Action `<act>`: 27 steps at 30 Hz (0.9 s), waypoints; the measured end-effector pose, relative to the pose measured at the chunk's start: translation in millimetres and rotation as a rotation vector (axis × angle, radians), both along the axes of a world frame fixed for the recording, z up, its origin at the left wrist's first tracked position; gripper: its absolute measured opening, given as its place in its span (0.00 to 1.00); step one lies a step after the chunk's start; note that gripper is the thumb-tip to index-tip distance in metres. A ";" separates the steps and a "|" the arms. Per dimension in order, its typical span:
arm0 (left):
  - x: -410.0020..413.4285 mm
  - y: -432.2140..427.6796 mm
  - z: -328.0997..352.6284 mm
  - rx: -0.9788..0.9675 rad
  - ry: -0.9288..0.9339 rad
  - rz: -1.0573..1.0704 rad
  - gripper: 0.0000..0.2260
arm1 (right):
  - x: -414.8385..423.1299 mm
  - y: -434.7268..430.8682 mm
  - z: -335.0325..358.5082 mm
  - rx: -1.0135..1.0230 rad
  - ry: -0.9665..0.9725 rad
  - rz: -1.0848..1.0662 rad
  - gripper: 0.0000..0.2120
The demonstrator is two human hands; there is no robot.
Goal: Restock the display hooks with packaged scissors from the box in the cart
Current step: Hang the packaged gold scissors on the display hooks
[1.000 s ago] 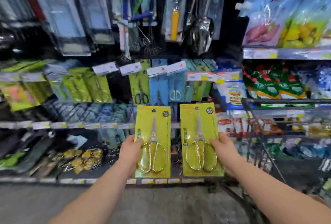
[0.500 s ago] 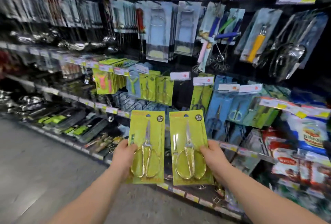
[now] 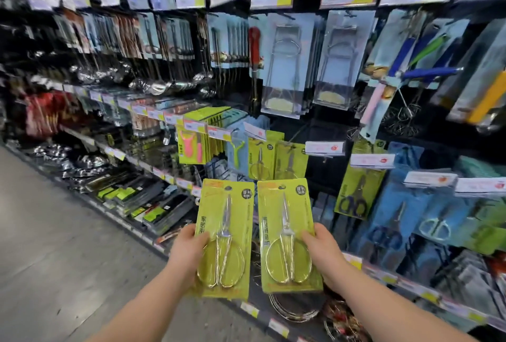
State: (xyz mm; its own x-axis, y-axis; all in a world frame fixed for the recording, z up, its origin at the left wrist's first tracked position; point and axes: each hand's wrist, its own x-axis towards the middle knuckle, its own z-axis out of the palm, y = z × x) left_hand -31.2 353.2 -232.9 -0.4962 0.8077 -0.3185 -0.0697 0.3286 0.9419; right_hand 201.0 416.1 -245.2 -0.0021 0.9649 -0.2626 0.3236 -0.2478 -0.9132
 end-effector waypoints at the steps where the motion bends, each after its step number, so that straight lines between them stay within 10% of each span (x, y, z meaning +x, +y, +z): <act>1: -2.9 12.9 1.9 -0.005 0.006 -0.004 0.04 | -3.4 13.4 -1.2 0.001 0.003 -0.002 0.05; 27: -35.6 207.8 -29.0 -0.116 0.023 -0.247 0.11 | -37.6 178.3 -15.8 -0.026 -0.135 -0.190 0.10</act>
